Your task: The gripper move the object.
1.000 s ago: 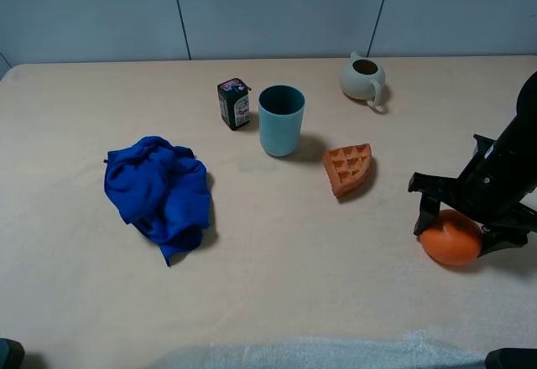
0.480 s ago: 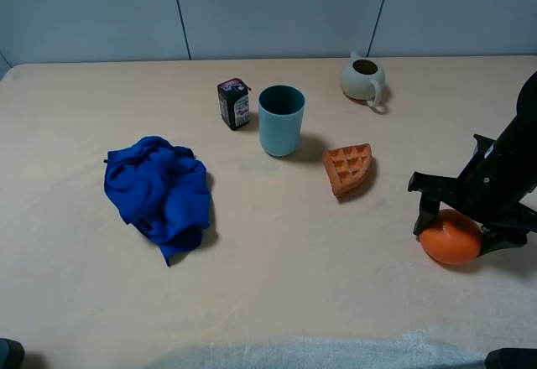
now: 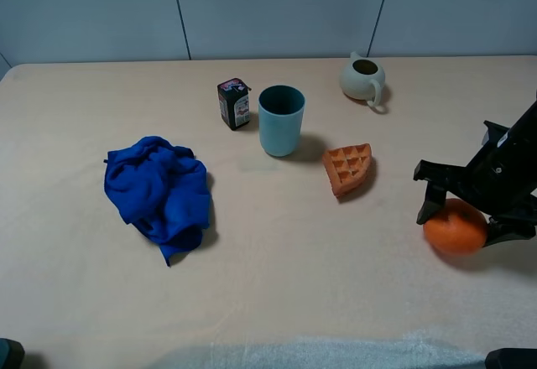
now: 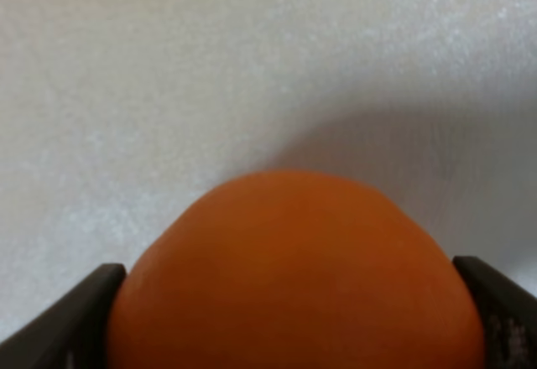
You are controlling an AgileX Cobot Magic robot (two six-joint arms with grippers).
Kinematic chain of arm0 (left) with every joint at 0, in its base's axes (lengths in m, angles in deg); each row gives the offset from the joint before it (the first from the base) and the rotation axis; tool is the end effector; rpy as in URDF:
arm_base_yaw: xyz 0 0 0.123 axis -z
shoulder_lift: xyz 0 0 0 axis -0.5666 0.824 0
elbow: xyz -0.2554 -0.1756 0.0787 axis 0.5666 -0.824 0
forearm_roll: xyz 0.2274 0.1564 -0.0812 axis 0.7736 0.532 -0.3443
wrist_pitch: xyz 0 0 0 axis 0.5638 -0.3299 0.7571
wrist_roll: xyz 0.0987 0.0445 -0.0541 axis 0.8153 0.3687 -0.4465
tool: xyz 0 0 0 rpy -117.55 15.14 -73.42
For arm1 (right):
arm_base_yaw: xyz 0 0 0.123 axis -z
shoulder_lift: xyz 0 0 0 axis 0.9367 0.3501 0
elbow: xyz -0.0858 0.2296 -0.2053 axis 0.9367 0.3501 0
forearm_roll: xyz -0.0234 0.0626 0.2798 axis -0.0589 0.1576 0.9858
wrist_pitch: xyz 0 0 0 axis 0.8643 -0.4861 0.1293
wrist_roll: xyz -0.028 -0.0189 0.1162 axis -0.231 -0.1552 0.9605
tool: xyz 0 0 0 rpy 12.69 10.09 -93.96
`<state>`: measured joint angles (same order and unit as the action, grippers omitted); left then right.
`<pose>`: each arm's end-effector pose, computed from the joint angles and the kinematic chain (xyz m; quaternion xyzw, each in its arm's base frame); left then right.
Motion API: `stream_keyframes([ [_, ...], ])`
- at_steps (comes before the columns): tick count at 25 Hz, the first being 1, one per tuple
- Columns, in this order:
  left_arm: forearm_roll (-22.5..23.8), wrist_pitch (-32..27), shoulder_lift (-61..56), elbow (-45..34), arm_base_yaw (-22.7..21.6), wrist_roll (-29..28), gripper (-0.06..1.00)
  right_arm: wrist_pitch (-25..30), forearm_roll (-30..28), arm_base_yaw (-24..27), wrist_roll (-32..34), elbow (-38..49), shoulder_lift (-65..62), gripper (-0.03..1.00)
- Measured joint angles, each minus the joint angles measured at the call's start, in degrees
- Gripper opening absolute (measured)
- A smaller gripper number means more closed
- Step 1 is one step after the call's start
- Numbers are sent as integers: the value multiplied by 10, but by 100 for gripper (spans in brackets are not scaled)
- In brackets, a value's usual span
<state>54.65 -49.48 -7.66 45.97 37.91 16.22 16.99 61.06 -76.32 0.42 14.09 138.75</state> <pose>0.0189 0.0006 0.2781 0.0323 0.8533 -0.0031 0.5203 0.2321 0.0417 0.1003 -0.2207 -0.9736 -0.0533 0.0215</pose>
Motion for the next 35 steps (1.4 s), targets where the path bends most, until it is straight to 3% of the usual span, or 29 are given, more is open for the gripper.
stream_keyframes([
  [10, 0, 0, 0, 0, 0, 0, 88, 56, 0, 0, -1, -16, -51, 55],
  [19, 0, 0, 0, 0, 0, 0, 88, 128, -46, 0, -1, -121, -51, 55],
  [35, 0, 0, 0, 0, 0, 0, 88, 191, -112, 0, -26, -320, 0, 55],
])
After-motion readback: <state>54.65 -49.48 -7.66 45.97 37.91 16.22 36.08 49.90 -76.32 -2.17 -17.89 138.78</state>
